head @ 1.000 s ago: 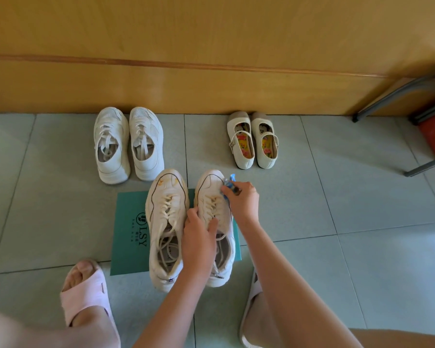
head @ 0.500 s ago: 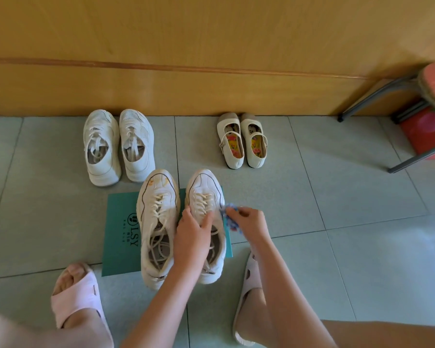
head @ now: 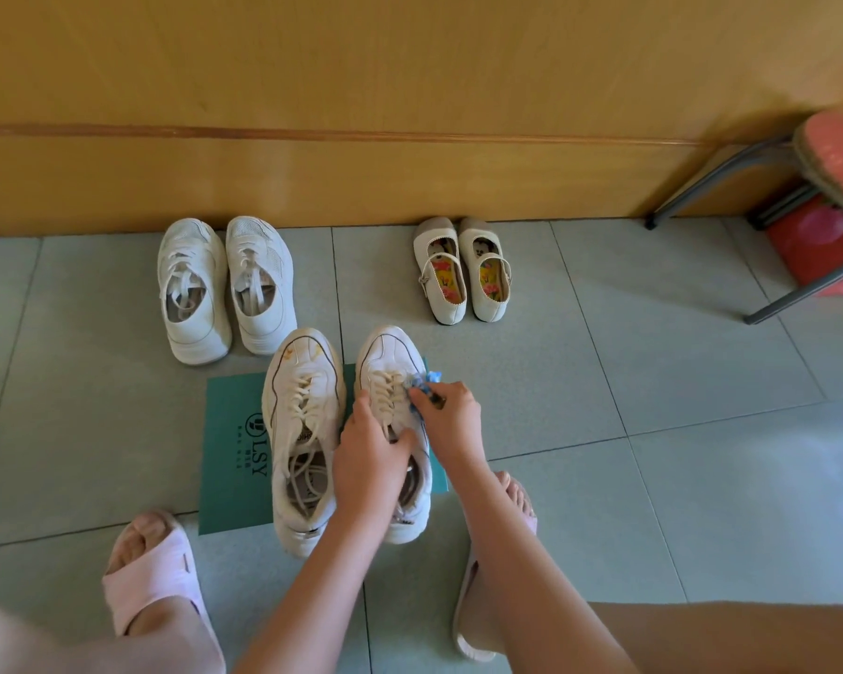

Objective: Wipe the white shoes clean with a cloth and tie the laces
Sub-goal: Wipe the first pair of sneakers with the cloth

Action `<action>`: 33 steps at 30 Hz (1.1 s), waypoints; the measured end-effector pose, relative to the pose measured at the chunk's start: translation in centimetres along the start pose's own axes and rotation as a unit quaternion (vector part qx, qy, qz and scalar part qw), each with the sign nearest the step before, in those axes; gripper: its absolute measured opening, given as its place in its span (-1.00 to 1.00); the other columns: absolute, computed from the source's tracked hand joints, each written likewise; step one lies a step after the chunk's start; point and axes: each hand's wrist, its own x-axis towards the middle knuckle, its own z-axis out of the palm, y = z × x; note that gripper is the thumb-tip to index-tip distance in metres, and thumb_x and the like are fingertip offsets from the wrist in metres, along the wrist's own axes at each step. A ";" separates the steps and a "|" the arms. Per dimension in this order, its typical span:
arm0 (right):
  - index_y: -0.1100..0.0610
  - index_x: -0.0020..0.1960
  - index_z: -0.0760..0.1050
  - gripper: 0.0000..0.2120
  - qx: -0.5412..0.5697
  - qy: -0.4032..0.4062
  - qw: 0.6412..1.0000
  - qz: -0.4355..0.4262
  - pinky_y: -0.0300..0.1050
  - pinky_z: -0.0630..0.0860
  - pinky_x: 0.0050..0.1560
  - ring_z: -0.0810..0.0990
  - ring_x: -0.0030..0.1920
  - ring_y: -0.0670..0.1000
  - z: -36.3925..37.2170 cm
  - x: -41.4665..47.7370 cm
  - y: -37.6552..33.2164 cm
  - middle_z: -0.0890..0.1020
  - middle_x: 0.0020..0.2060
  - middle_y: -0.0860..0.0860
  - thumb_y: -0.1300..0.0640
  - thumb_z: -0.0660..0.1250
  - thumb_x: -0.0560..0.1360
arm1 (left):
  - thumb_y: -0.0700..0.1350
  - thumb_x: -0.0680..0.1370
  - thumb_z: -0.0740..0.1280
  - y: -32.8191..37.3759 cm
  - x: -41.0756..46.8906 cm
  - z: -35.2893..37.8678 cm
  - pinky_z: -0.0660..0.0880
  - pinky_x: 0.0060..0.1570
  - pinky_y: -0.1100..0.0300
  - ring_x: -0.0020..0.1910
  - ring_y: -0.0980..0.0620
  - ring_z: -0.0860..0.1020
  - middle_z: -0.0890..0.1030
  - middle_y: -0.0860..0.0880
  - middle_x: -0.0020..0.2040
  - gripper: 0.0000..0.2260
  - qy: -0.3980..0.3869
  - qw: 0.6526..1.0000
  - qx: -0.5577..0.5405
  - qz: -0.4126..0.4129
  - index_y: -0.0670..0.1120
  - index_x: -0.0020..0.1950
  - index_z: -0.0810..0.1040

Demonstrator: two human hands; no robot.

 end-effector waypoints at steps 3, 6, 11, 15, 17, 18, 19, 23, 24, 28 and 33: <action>0.29 -0.38 0.42 -0.68 0.001 -0.011 1.000 -0.008 -0.35 0.27 -0.47 0.28 -0.46 -0.09 -0.8 -1.9 0.3 0.36 -0.49 -0.02 0.19 0.36 0.49 | -0.03 0.52 0.32 -0.3 0.2 0.0 0.48 0.09 0.02 0.15 -0.13 0.54 0.57 -0.15 0.18 -0.47 0.006 1.000 -0.005 0.007 -0.15 0.43 0.27; 0.21 -0.43 0.37 -0.64 -0.003 -0.010 1.000 -0.003 -0.39 0.31 -0.44 0.29 -0.47 -0.13 -0.9 -3.6 0.9 0.36 -0.49 -0.07 0.17 0.37 0.49 | -0.03 0.54 0.29 -0.4 0.3 0.1 0.49 0.08 -0.02 0.11 -0.14 0.56 0.59 -0.16 0.15 -0.51 0.014 1.000 0.013 0.011 -0.15 0.42 0.28; 0.13 -0.45 0.31 -0.60 0.036 -0.011 0.998 0.044 -0.38 0.25 -0.46 0.29 -0.47 -0.09 -1.0 -5.4 1.9 0.39 -0.48 -0.03 0.15 0.36 0.50 | -0.07 0.56 0.27 -0.4 0.5 0.2 0.46 0.14 -0.02 0.17 -0.15 0.53 0.55 -0.18 0.21 -0.54 0.007 1.000 0.019 0.006 -0.16 0.42 0.27; 0.25 -0.32 0.47 -0.70 0.102 -0.015 0.990 0.092 -0.10 0.42 -0.27 0.43 -0.35 0.04 -0.8 -7.0 3.0 0.48 -0.44 0.12 0.11 0.34 0.52 | -0.10 0.56 0.27 -0.3 0.6 0.1 0.49 0.07 0.01 0.16 -0.18 0.52 0.54 -0.20 0.21 -0.57 0.004 1.000 0.010 -0.003 -0.16 0.39 0.28; 0.30 -0.28 0.49 -0.69 0.104 -0.020 0.989 0.100 -0.10 0.42 -0.25 0.47 -0.33 0.06 -0.9 -7.7 3.0 0.50 -0.42 0.16 0.10 0.33 0.52 | -0.11 0.56 0.28 -0.2 0.6 0.2 0.48 0.03 0.03 0.14 -0.18 0.53 0.55 -0.20 0.20 -0.57 0.008 1.000 0.006 -0.003 -0.17 0.38 0.28; 0.34 -0.25 0.50 -0.67 0.102 -0.023 0.989 0.102 -0.11 0.43 -0.25 0.50 -0.33 0.11 -1.0 -8.1 2.8 0.54 -0.39 0.23 0.09 0.33 0.53 | -0.11 0.55 0.28 -0.1 0.6 0.2 0.47 0.02 0.04 0.14 -0.18 0.53 0.55 -0.20 0.20 -0.58 0.010 1.000 0.005 -0.003 -0.17 0.38 0.29; 0.39 -0.20 0.51 -0.66 0.100 -0.024 0.990 0.101 -0.12 0.45 -0.25 0.53 -0.30 0.19 -1.3 -8.4 2.7 0.58 -0.33 0.30 0.08 0.32 0.53 | -0.11 0.55 0.28 -0.1 0.5 0.2 0.46 0.00 0.06 0.14 -0.18 0.53 0.55 -0.20 0.20 -0.58 0.011 1.000 0.003 -0.004 -0.17 0.38 0.29; 0.47 -0.07 0.52 -0.65 0.067 -0.036 0.993 0.091 -0.49 0.31 -0.43 0.40 -0.44 -0.05 -2.9 -10.1 2.8 0.53 -0.35 0.30 0.12 0.28 0.56 | -0.13 0.54 0.29 -0.1 0.6 0.1 0.44 -0.06 0.09 0.11 -0.18 0.54 0.56 -0.20 0.16 -0.60 0.015 1.000 0.000 -0.005 -0.17 0.34 0.31; 0.49 -0.07 0.51 -0.64 0.075 -0.047 0.992 0.093 -0.49 0.31 -0.45 0.34 -0.46 -0.12 -3.0 -10.5 3.1 0.49 -0.39 0.29 0.13 0.29 0.55 | -0.13 0.54 0.30 0.0 0.6 0.1 0.45 -0.06 0.08 0.11 -0.18 0.54 0.56 -0.20 0.15 -0.61 0.016 1.000 0.000 -0.005 -0.17 0.33 0.32; 0.42 -0.20 0.50 -0.66 0.114 -0.070 0.985 0.108 -0.43 0.28 -0.48 0.33 -0.46 -0.10 -2.1 -11.4 4.0 0.45 -0.41 0.14 0.11 0.35 0.51 | -0.15 0.53 0.30 -0.1 0.6 0.1 0.48 -0.02 0.02 0.11 -0.19 0.54 0.55 -0.21 0.15 -0.64 0.016 1.000 -0.007 -0.002 -0.19 0.29 0.32; 0.21 -0.10 0.62 -0.83 0.064 -0.225 0.967 0.099 -0.45 0.32 -0.47 0.46 -0.51 -0.24 -3.8 -12.9 3.4 0.56 -0.45 -0.11 0.10 0.36 0.51 | -0.11 0.53 0.31 -0.2 0.6 0.0 0.49 0.02 0.00 0.14 -0.19 0.52 0.54 -0.20 0.19 -0.58 0.006 1.000 -0.007 0.000 -0.18 0.33 0.30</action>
